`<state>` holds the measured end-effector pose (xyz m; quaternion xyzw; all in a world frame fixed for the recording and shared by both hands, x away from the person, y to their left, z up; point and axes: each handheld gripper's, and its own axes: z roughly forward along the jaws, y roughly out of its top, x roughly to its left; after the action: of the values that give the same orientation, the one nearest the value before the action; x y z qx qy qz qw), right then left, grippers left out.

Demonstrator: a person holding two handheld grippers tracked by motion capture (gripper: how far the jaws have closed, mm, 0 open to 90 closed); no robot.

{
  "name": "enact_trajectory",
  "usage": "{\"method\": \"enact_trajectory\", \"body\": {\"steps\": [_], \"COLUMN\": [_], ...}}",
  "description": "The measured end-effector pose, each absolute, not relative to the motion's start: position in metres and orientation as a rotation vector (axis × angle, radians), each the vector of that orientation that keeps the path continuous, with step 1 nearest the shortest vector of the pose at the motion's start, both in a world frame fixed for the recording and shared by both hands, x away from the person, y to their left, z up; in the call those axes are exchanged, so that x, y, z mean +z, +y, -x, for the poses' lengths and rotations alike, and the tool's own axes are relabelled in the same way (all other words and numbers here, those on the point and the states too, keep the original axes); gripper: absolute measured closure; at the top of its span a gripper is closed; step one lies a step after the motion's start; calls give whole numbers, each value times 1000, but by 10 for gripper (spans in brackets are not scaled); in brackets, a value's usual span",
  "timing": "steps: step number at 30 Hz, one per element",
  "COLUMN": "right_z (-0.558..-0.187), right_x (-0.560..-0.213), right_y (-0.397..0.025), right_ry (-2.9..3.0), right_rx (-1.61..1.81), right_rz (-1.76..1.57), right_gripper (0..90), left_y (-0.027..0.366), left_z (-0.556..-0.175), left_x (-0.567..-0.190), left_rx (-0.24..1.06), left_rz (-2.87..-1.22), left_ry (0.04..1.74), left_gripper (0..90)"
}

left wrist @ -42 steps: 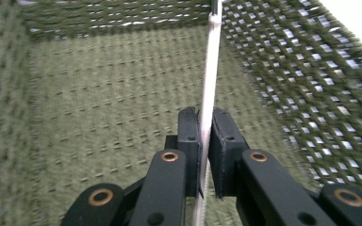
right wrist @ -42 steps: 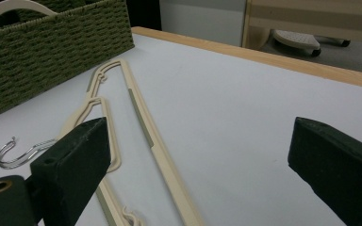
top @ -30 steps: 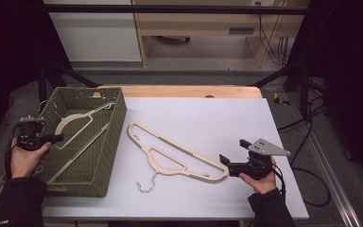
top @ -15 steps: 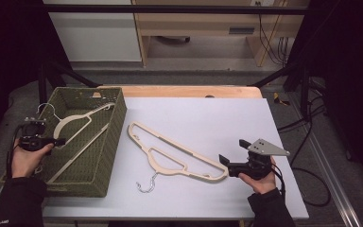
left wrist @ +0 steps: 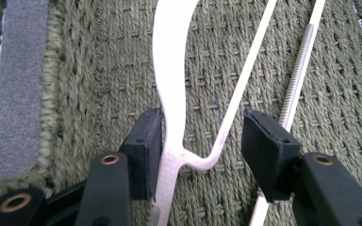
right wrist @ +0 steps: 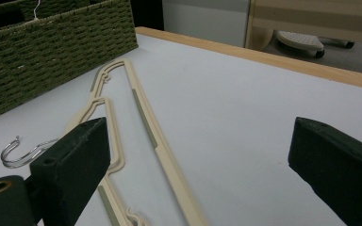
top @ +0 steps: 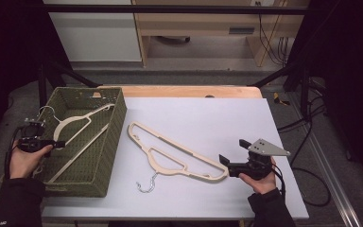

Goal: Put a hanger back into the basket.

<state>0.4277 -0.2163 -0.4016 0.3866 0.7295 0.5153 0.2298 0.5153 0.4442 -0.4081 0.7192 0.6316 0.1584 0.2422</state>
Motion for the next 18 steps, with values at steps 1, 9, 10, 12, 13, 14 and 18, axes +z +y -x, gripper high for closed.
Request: {"method": "enact_trajectory", "body": {"steps": [1, 9, 10, 12, 13, 14, 18], "right_z": [-428, -428, -428, -428, -427, -427, -426], "right_x": [-401, -401, -401, -400, -400, -400, -398], "right_y": [-216, -216, -215, -215, -215, -215, -214], "right_ry": [2007, 2010, 2009, 2008, 2008, 2008, 2001], "right_rx": [1417, 1418, 1419, 1420, 1420, 1420, 1432], "right_rz": [-1062, -1057, -1057, -1055, -1053, -1053, -1058], "right_gripper": [68, 68, 68, 67, 66, 66, 66], "left_y": [445, 445, 445, 440, 437, 437, 424], "left_z": [-514, -503, -503, -496, -493, -493, -481], "left_x": [-407, -392, -392, -382, -377, -377, -361], "left_rx": [430, 471, 471, 505, 515, 515, 565], "left_rz": [-1961, -1910, -1910, -1876, -1866, -1866, -1819], "left_ry": [1727, 1657, 1657, 1587, 1559, 1559, 1425], "left_gripper": [478, 433, 426, 415, 403, 393, 336]}}
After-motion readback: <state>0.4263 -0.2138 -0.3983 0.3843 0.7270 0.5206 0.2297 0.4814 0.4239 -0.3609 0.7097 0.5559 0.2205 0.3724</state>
